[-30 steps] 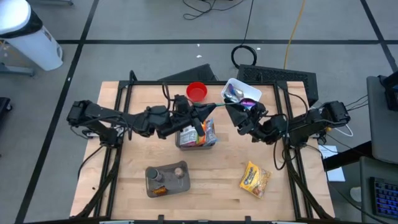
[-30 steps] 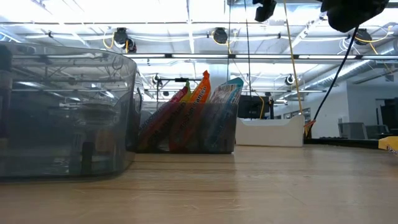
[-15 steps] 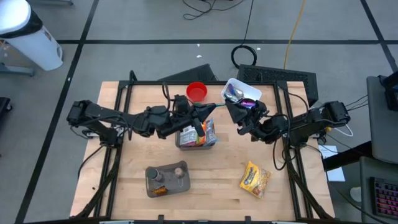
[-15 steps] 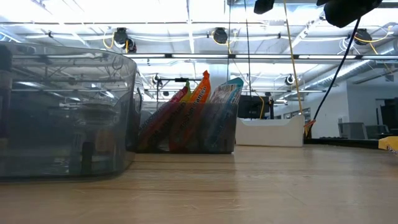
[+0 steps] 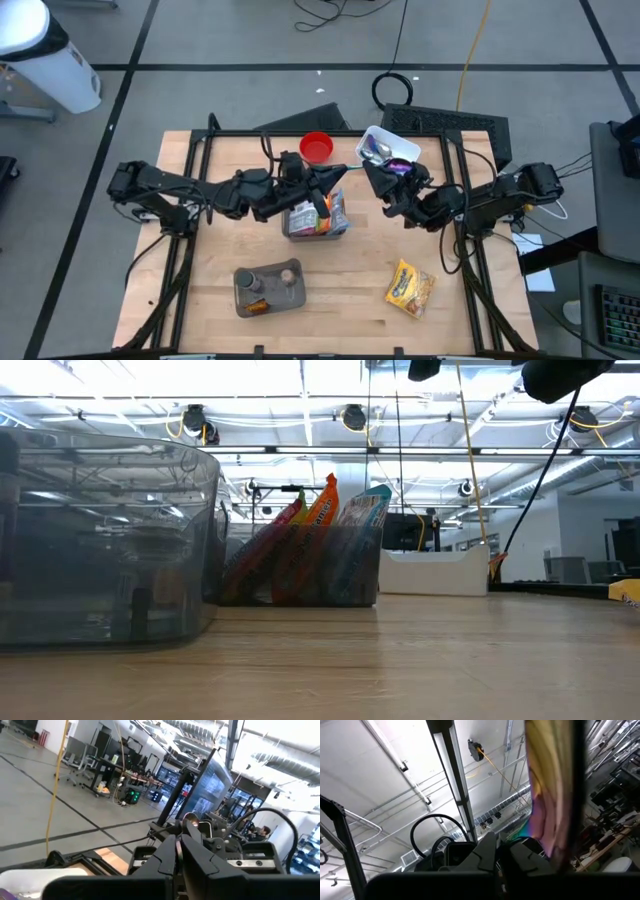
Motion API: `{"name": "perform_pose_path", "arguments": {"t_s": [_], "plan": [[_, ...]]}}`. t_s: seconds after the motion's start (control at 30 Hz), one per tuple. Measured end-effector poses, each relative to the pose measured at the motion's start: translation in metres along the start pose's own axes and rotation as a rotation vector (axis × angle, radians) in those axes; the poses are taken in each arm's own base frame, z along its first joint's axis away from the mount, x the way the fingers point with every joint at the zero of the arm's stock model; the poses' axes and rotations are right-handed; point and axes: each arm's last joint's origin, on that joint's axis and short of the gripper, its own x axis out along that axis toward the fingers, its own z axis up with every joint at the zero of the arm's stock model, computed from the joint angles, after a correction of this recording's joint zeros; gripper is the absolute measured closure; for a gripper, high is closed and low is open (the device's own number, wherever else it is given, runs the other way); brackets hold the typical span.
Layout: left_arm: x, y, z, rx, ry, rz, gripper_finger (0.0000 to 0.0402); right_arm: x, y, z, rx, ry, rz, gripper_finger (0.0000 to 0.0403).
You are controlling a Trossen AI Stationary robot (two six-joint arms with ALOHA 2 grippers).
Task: Pick & Place Food Item
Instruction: Put the purple spoon into the white bin
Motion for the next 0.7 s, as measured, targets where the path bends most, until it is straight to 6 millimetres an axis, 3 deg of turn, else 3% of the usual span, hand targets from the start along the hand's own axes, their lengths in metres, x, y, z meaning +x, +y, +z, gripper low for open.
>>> {"name": "perform_pose_path", "arguments": {"t_s": [0.13, 0.3, 0.7], "plan": [[0.003, 0.004, 0.001, 0.045, 0.008, -0.019, 0.0369, 0.000, -0.001, 0.000, 0.006, -0.004, -0.023, 0.0401], [0.004, 0.009, 0.006, 0.054, 0.025, -0.044, 0.0321, 0.001, 0.001, 0.005, -0.001, 0.034, -0.043, 0.0402], [-0.002, 0.021, 0.024, 0.043, 0.147, -0.159, 0.0194, -0.002, 0.011, 0.043, -0.115, 0.225, -0.116, 0.0402]]}}
